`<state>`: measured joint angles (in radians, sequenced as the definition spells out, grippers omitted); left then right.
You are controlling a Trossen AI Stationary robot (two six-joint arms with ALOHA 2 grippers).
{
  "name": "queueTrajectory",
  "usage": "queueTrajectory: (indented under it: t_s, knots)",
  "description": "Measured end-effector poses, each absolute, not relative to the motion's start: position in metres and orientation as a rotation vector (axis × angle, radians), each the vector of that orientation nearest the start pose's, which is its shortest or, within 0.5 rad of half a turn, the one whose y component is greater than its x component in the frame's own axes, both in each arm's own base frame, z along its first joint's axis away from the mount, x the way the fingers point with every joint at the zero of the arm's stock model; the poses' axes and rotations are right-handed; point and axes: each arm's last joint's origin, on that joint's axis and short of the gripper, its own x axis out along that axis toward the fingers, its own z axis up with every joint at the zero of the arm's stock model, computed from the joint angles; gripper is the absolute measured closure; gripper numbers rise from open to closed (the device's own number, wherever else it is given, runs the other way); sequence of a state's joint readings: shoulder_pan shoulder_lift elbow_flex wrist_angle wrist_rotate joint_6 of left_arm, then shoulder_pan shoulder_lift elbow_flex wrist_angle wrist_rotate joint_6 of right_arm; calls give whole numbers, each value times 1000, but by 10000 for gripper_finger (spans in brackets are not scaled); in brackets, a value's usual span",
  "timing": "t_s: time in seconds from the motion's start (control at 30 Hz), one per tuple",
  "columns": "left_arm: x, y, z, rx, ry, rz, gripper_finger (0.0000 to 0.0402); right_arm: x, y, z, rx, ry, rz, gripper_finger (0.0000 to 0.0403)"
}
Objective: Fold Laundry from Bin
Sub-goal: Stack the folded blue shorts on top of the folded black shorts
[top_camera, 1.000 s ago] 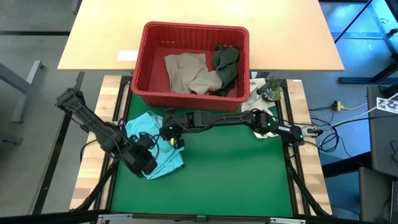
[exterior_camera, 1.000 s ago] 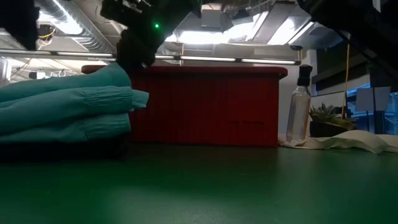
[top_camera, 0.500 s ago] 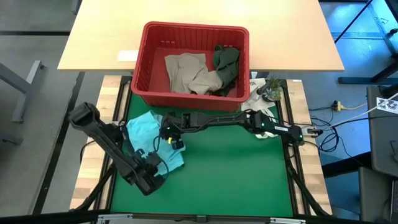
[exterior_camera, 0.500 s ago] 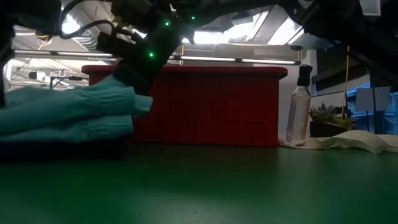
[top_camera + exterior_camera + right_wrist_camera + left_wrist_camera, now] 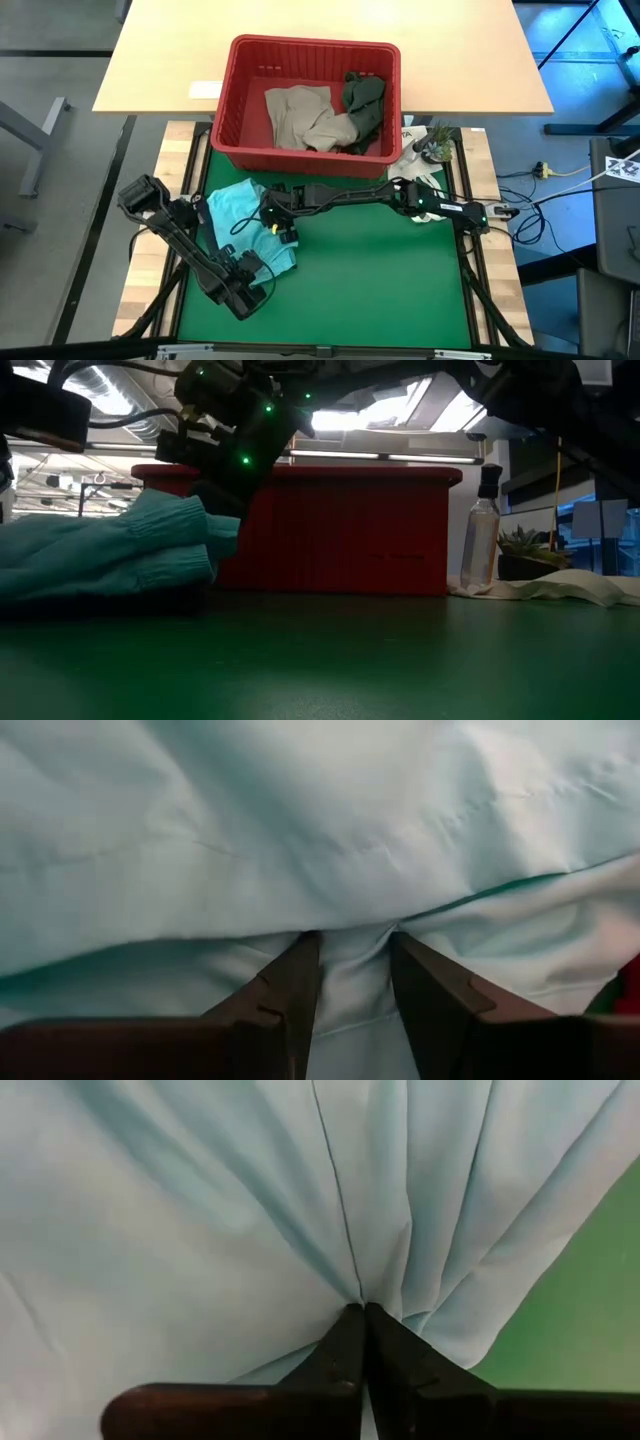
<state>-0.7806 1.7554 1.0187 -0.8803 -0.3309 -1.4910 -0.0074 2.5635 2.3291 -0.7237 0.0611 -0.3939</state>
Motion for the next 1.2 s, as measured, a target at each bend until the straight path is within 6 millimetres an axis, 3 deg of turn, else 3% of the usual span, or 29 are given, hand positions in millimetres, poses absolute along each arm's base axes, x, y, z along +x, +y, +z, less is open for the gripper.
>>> queueTrajectory:
  t_s: [0.2, 0.4, 0.67, 0.97, 1.2]
  knots:
    - [212, -196, 155, -387, 1225, 661, 398, 548, -6, 184, -424, 956, 67, 272]
    - [215, -202, 188, -324, 1228, 687, 398, 537, -8, 225, -431, 907, 38, 272]
    - [214, -218, 216, -343, 1204, 651, 398, 524, 14, 255, -370, 875, 124, 272]
    - [212, -229, 217, -430, 1086, 648, 398, 521, 62, 231, -341, 895, 324, 272]
    - [211, -229, 217, -435, 1005, 680, 398, 514, 73, 196, -317, 982, 341, 272]
